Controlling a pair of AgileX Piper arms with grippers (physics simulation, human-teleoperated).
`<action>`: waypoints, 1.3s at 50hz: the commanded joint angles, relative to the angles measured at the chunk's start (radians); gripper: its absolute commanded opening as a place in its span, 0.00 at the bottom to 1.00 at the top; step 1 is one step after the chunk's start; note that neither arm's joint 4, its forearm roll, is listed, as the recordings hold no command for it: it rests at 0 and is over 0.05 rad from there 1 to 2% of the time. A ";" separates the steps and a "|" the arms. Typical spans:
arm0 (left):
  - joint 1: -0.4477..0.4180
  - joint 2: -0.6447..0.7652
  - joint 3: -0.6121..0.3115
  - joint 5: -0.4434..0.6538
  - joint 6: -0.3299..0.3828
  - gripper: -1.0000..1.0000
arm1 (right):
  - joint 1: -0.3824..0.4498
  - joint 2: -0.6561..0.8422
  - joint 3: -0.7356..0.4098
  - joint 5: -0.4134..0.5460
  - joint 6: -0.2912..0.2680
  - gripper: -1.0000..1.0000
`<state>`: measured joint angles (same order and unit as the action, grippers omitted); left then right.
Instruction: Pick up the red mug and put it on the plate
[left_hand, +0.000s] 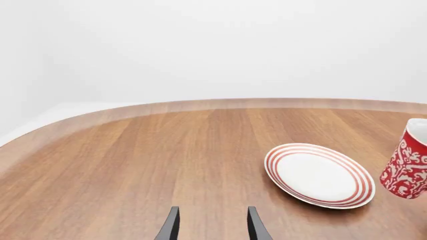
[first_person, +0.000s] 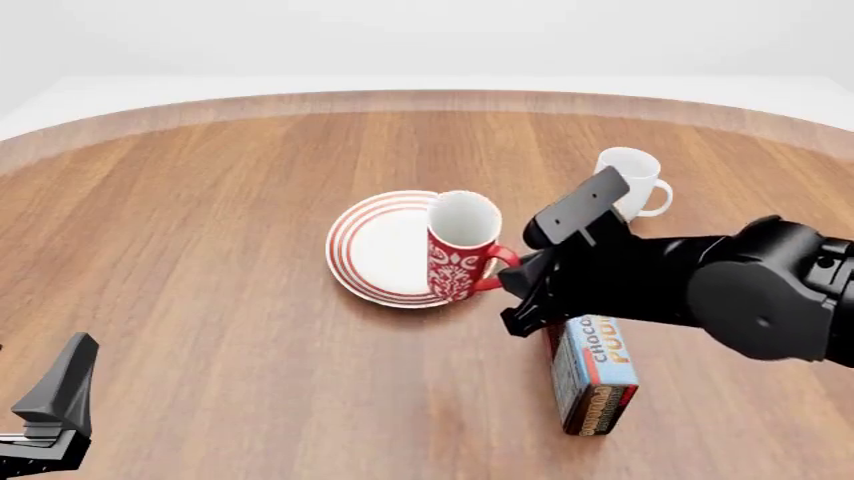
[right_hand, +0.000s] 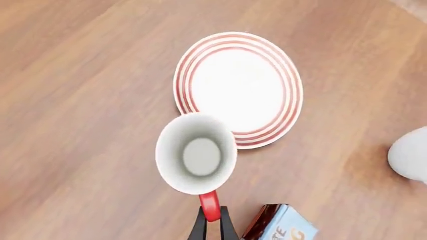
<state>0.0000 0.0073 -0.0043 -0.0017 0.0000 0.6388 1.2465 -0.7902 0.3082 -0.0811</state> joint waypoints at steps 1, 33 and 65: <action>0.000 0.000 0.000 0.000 0.000 1.00 | -0.058 0.049 -0.078 0.000 -0.012 0.00; 0.000 0.000 0.000 0.000 0.000 1.00 | -0.123 0.252 -0.209 -0.096 -0.059 0.00; 0.000 0.000 0.000 0.000 0.000 1.00 | -0.142 0.450 -0.348 -0.189 -0.127 0.00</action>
<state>0.0000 0.0073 -0.0043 -0.0017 0.0000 0.5085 1.6495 -1.0989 0.1403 -0.1980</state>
